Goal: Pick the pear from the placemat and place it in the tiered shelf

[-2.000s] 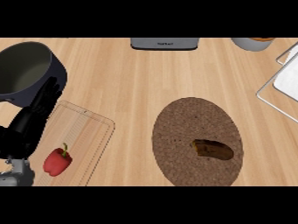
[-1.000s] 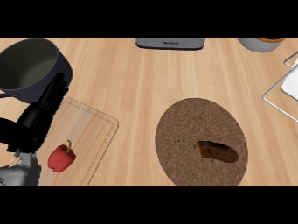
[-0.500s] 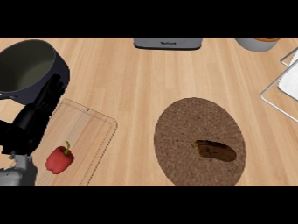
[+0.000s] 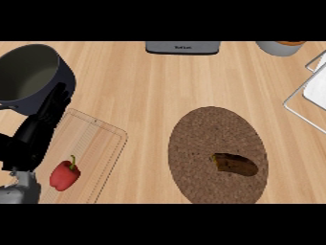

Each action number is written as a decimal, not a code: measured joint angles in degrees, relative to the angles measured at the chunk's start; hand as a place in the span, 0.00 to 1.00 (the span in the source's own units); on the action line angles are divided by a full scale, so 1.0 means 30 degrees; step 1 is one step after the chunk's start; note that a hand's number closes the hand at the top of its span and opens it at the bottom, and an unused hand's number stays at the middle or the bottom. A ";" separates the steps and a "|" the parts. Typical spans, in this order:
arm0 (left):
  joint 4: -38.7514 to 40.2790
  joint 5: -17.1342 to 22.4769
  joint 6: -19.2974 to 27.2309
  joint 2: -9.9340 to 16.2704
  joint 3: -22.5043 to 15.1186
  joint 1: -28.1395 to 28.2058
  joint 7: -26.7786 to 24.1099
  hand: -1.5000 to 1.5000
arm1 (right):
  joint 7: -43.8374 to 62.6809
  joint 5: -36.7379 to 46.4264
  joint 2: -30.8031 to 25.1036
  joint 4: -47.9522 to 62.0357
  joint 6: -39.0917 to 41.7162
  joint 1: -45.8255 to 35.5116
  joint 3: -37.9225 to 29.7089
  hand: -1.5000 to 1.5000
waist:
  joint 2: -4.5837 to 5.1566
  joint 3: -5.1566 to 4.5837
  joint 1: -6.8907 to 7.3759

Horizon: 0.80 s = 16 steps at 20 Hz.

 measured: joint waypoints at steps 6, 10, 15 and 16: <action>0.0354 -0.0061 -0.0064 -0.0069 0.0066 -0.0010 -0.0463 0.50 | 0.1314 0.0339 0.0672 0.3555 -0.1098 -0.1913 -0.1322 1.00 | 0.0034 0.0006 0.0053; 0.0173 -0.0059 -0.0070 0.0024 0.0092 -0.0271 -0.0260 0.50 | 0.1231 0.3946 -0.1131 0.3289 -0.4968 -0.1697 -0.0117 0.00 | 0.0156 0.0003 0.0174; 0.0000 -0.0114 -0.0193 -0.0033 -0.0051 0.0076 -0.0376 0.50 | 0.1525 0.5767 -0.1494 0.5693 -0.5748 -0.3193 0.0139 0.00 | 0.0121 0.0010 0.0299; 0.0110 -0.0130 -0.0231 -0.0014 -0.0028 0.0107 -0.0450 0.50 | 0.1510 0.5837 -0.1387 0.6237 -0.5740 -0.3588 -0.0004 0.00 | 0.0102 0.0005 0.0256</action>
